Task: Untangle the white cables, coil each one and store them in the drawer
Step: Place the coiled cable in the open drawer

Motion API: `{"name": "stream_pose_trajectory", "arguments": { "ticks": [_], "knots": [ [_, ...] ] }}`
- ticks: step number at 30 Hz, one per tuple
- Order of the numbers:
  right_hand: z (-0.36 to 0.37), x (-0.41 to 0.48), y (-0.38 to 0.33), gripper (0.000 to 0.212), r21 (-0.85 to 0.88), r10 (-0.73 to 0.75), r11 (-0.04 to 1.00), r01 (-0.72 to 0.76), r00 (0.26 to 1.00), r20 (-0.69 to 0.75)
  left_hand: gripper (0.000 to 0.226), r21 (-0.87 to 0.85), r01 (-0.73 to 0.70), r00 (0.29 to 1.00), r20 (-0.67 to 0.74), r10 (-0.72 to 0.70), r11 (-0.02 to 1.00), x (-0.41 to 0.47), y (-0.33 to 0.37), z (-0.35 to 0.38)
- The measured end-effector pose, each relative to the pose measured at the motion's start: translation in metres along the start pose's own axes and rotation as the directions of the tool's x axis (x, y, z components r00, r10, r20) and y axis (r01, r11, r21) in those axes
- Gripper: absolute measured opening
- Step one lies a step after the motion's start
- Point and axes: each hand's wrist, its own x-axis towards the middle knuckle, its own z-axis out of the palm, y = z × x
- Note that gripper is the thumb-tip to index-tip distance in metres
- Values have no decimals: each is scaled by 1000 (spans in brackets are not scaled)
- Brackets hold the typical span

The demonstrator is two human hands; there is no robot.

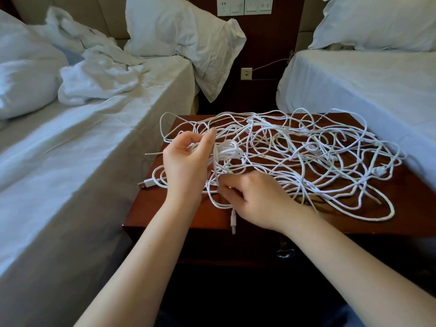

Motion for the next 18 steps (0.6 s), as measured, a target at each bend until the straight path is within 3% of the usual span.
{"name": "stream_pose_trajectory", "arguments": {
  "ticks": [5,9,13,18],
  "knots": [
    [-5,4,4,20,69,90,994,-86,994,-56,35,-39,-4,994,106,8,999,-3,3,-1],
    [-16,7,13,33,74,172,983,-168,984,-50,34,30,-12,959,283,3,999,-9,7,1],
    [-25,5,23,22,383,177,914,-138,982,-69,30,35,4,916,402,-18,999,-16,10,5],
    [-33,9,30,21,482,206,865,-135,974,-97,28,14,-15,887,461,7,1000,-16,14,7]
  ]
}}
